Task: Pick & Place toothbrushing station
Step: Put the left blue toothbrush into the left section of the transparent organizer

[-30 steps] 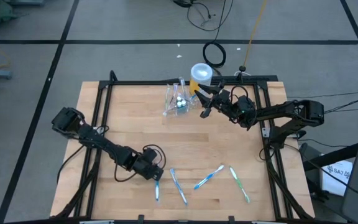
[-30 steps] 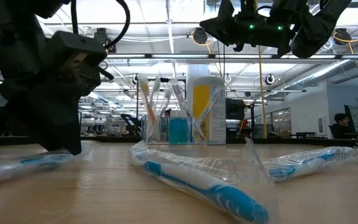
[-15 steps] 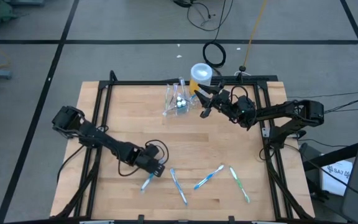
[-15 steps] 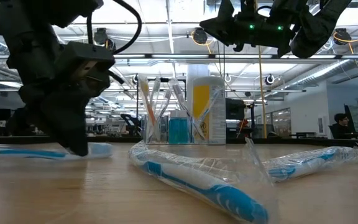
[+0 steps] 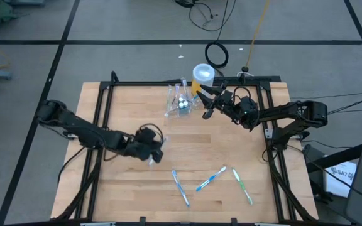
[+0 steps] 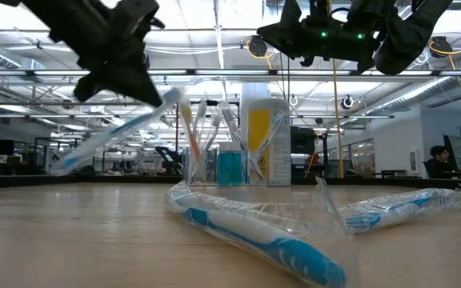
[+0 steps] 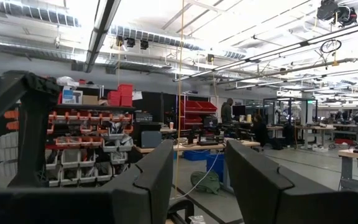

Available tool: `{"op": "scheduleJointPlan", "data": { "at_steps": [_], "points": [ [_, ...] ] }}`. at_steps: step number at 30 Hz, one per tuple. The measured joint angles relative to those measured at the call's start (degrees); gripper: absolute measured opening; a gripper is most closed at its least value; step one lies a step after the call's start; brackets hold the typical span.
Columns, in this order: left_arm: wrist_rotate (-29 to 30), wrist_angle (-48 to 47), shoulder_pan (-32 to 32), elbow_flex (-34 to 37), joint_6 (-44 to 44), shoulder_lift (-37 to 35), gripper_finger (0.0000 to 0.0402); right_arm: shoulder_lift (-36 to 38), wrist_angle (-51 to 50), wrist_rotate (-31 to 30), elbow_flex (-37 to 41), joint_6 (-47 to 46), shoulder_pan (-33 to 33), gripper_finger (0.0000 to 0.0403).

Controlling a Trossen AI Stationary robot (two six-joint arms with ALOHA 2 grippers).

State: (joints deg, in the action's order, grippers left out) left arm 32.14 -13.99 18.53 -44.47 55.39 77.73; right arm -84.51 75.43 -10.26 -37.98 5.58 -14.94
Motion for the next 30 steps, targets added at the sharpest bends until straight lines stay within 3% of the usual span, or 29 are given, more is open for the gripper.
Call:
{"op": "scheduleJointPlan", "data": {
  "at_steps": [5,11,20,25,30],
  "points": [
    [6.9,5.2,-4.6,-0.1,-13.1,-3.6,0.0005,0.0,-0.4,0.0,0.0,0.0,0.0,0.0139],
    [7.5,18.7,-11.3,-0.1,-32.2,-4.7,0.0005,0.0,-2.6,0.0,0.0,0.0,0.0,0.0139],
    [-0.5,36.8,-18.3,-0.1,-50.8,-4.8,0.0003,0.0,-8.5,0.1,0.0,1.6,0.0,0.0139],
    [-1.1,44.7,-22.1,-0.2,-59.1,-4.8,0.0007,0.0,-11.3,0.1,0.0,0.9,0.0,0.0139],
    [-1.1,46.6,-26.5,-0.2,-62.5,-4.8,0.0004,0.0,-15.2,0.1,0.0,0.9,0.0,0.0139]
  ]
}}
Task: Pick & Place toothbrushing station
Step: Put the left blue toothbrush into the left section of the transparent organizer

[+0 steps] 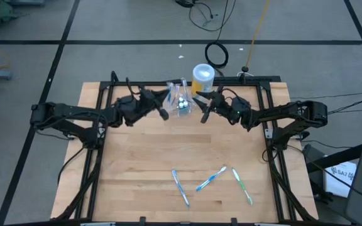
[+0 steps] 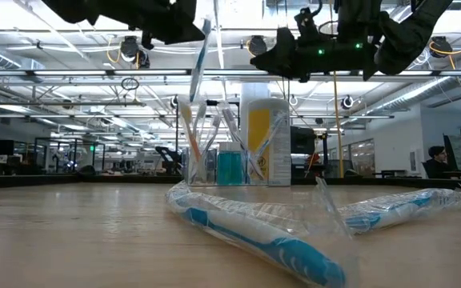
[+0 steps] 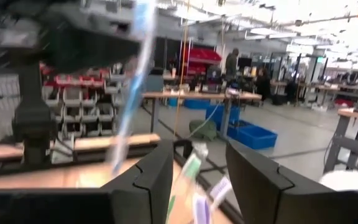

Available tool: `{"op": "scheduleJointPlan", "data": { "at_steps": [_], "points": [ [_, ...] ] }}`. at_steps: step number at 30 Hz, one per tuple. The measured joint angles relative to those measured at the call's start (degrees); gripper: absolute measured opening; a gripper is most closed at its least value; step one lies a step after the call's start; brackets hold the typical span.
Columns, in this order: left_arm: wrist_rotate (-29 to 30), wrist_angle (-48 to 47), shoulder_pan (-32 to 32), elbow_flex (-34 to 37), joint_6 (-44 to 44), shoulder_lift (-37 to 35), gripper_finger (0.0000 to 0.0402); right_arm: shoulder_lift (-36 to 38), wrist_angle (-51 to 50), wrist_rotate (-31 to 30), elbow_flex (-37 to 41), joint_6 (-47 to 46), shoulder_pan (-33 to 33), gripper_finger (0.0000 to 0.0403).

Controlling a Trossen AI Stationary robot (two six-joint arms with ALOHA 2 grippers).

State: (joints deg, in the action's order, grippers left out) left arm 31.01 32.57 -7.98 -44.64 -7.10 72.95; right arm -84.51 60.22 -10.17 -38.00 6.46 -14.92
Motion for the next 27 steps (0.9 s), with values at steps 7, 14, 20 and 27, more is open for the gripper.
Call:
{"op": "scheduleJointPlan", "data": {
  "at_steps": [7,14,20,27],
  "points": [
    [-10.4,-0.9,-7.6,0.0,1.8,2.0,0.0003,0.0,-5.1,0.0,0.0,-5.2,-0.1,0.0139],
    [-16.0,0.7,-12.0,0.0,2.5,7.2,0.0003,0.0,-7.2,0.0,0.0,-7.7,-0.1,0.0139],
    [-16.2,2.1,-13.4,0.0,2.5,10.8,0.0003,0.0,-9.3,0.0,0.0,-8.9,-0.1,0.0139],
    [-16.2,2.2,-13.4,0.0,1.7,13.7,0.0004,0.0,-9.5,0.0,0.0,-8.9,-0.1,0.0139]
  ]
}}
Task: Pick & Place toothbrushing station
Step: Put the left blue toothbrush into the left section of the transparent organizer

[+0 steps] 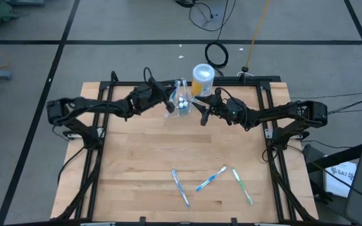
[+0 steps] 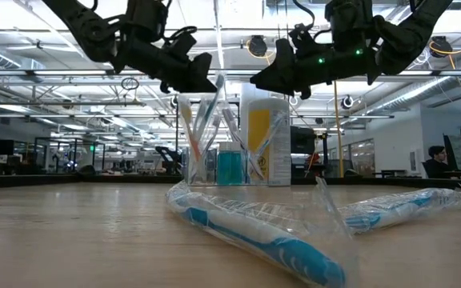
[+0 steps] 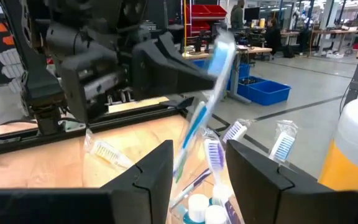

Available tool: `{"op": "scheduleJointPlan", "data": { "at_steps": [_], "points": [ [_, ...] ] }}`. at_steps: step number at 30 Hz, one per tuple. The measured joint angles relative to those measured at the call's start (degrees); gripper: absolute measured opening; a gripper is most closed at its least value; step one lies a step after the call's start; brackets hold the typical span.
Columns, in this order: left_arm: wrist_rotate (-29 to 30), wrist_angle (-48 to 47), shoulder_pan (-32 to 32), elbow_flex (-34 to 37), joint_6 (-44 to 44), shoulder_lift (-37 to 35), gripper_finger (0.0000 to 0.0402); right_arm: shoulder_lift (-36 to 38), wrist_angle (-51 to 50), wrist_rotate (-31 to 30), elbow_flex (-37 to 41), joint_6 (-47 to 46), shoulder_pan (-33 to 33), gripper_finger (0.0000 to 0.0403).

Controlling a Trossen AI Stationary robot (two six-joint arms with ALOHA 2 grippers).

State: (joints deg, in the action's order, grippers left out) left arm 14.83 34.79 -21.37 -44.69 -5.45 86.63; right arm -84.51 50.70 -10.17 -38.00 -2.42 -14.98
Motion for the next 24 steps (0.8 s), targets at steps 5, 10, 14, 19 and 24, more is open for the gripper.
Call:
{"op": "scheduleJointPlan", "data": {
  "at_steps": [5,10,14,19,24],
  "points": [
    [0.1,-2.6,0.0,0.0,0.0,1.7,0.0002,0.0,0.0,0.0,0.0,0.0,0.0,0.0139],
    [0.2,-8.4,0.0,0.0,0.0,2.0,0.0014,0.0,0.0,0.0,0.0,0.1,0.0,0.0139],
    [1.4,-12.1,0.0,0.0,-0.1,2.0,0.0005,0.0,0.0,0.0,0.0,0.1,0.0,0.0139],
    [3.7,-14.7,0.0,0.0,-0.1,2.0,0.0013,0.0,0.0,0.0,0.0,0.1,0.0,0.0139],
    [4.8,-17.9,0.0,0.0,0.2,2.0,0.0012,0.0,0.0,-0.1,0.0,0.6,0.0,0.0139]
  ]
}}
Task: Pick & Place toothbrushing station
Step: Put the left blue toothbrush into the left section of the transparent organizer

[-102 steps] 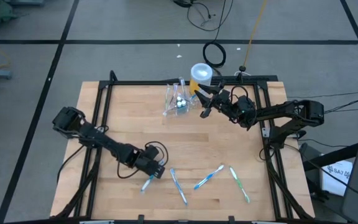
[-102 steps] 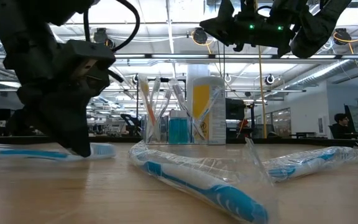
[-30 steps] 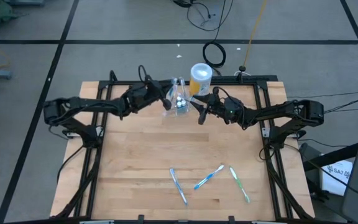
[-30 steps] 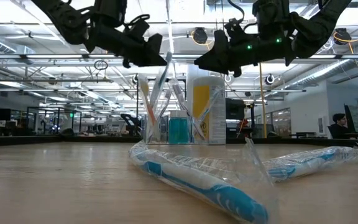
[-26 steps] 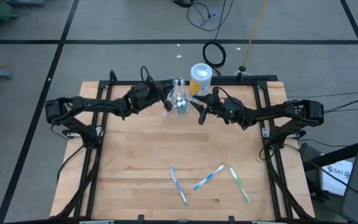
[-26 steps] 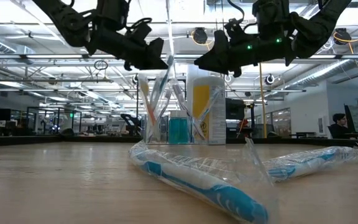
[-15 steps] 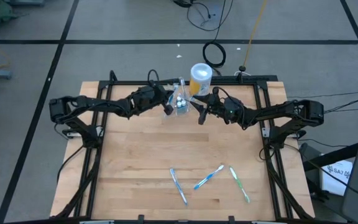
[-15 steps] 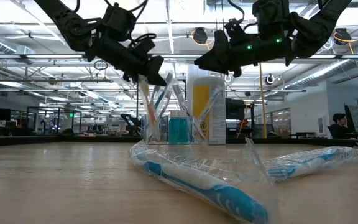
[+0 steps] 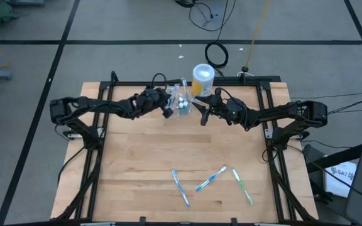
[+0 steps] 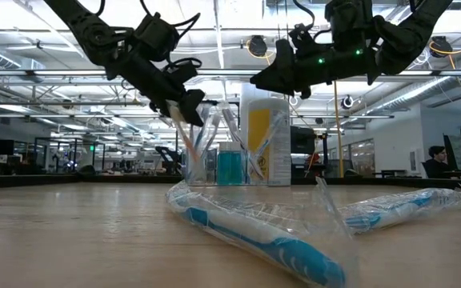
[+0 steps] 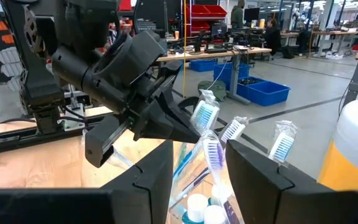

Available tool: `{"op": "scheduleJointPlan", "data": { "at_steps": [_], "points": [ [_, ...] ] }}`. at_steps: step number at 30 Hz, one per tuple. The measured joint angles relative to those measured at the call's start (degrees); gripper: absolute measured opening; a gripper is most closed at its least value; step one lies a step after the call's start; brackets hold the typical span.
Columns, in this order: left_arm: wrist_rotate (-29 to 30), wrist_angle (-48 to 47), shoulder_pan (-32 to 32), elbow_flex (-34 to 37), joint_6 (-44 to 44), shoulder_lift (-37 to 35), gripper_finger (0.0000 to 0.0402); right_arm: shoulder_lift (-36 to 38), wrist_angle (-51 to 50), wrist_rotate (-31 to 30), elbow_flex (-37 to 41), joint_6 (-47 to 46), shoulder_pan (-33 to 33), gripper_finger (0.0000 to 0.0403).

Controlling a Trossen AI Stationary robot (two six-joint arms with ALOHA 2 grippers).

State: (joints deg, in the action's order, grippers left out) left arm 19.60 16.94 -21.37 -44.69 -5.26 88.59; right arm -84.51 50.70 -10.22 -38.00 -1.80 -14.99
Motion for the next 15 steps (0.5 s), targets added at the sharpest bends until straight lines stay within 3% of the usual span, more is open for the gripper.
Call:
{"op": "scheduleJointPlan", "data": {
  "at_steps": [5,15],
  "points": [
    [0.0,-1.9,0.1,0.0,-0.1,0.0,0.0005,0.0,0.0,0.0,0.0,1.0,0.0,0.0139],
    [0.1,-1.9,1.3,0.0,-1.0,0.0,0.0054,0.0,0.0,-0.1,0.0,1.0,0.0,0.0139]
  ]
}}
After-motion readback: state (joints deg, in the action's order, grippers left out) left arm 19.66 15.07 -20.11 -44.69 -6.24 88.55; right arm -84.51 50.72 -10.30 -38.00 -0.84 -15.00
